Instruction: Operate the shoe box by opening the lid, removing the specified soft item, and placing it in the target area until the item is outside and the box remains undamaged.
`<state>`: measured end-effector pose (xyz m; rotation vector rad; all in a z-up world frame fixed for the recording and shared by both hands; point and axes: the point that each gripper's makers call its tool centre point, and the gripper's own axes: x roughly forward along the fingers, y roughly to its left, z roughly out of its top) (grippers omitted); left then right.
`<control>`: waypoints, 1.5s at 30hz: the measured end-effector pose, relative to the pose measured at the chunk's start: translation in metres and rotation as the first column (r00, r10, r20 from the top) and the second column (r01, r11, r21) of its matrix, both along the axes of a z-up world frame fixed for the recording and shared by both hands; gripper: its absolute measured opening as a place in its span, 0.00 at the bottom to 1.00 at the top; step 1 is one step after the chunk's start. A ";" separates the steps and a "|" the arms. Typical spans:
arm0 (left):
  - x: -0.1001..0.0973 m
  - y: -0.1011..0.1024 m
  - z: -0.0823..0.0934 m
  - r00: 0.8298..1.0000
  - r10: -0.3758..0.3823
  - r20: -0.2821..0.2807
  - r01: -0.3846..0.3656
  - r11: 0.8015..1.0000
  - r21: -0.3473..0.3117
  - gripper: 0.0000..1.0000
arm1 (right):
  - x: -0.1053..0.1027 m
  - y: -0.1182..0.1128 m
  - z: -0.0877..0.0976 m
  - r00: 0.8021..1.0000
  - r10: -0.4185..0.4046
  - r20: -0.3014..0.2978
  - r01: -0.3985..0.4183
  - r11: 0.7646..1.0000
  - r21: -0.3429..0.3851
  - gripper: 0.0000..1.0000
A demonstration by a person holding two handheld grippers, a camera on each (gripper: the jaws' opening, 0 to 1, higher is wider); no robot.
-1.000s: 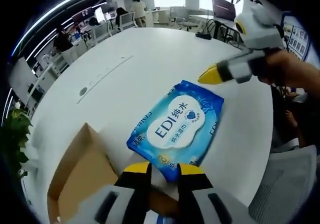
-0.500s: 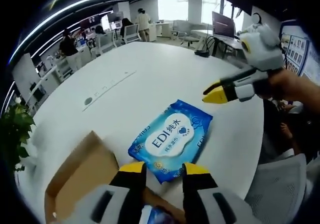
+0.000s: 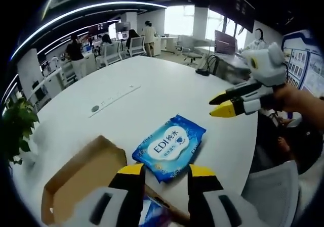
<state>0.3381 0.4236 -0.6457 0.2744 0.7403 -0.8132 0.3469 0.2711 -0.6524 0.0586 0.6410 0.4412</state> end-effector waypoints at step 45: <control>-0.022 0.147 0.008 0.984 0.174 0.022 -0.171 0.980 -0.097 0.35 | -0.027 0.130 0.049 0.896 0.428 0.115 -0.403 0.895 -0.190 0.28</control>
